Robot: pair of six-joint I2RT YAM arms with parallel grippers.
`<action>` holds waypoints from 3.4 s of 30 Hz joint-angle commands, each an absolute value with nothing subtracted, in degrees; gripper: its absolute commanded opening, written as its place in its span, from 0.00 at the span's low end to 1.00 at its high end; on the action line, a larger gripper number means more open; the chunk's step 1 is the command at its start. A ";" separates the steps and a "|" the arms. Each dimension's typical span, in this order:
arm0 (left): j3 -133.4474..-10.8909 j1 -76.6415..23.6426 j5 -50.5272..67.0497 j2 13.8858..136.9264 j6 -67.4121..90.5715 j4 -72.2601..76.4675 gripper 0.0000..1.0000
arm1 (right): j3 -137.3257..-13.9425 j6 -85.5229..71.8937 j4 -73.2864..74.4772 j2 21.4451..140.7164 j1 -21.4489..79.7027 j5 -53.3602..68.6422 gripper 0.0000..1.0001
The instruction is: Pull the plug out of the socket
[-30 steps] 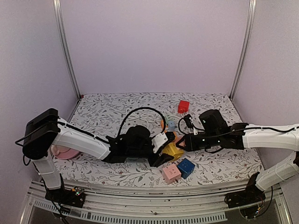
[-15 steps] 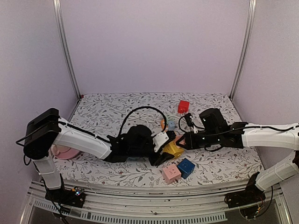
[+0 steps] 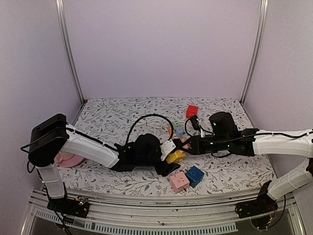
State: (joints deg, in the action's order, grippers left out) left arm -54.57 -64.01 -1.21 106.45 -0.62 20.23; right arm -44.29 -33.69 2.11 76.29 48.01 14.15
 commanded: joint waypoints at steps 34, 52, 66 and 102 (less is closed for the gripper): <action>-48.51 -64.62 -3.17 98.43 -1.57 25.16 0.04 | -44.72 -33.54 0.56 73.61 47.89 14.22 0.03; -45.72 -65.43 -5.12 96.94 -0.84 23.66 0.00 | -44.16 -32.29 1.97 71.26 44.41 16.87 0.03; -47.56 -67.74 -7.99 98.93 -2.75 19.94 0.00 | -44.65 -31.37 3.56 71.41 44.29 16.67 0.03; -50.98 -68.07 -8.08 102.84 -2.55 15.78 0.00 | -45.26 -29.27 8.36 69.40 44.22 10.97 0.03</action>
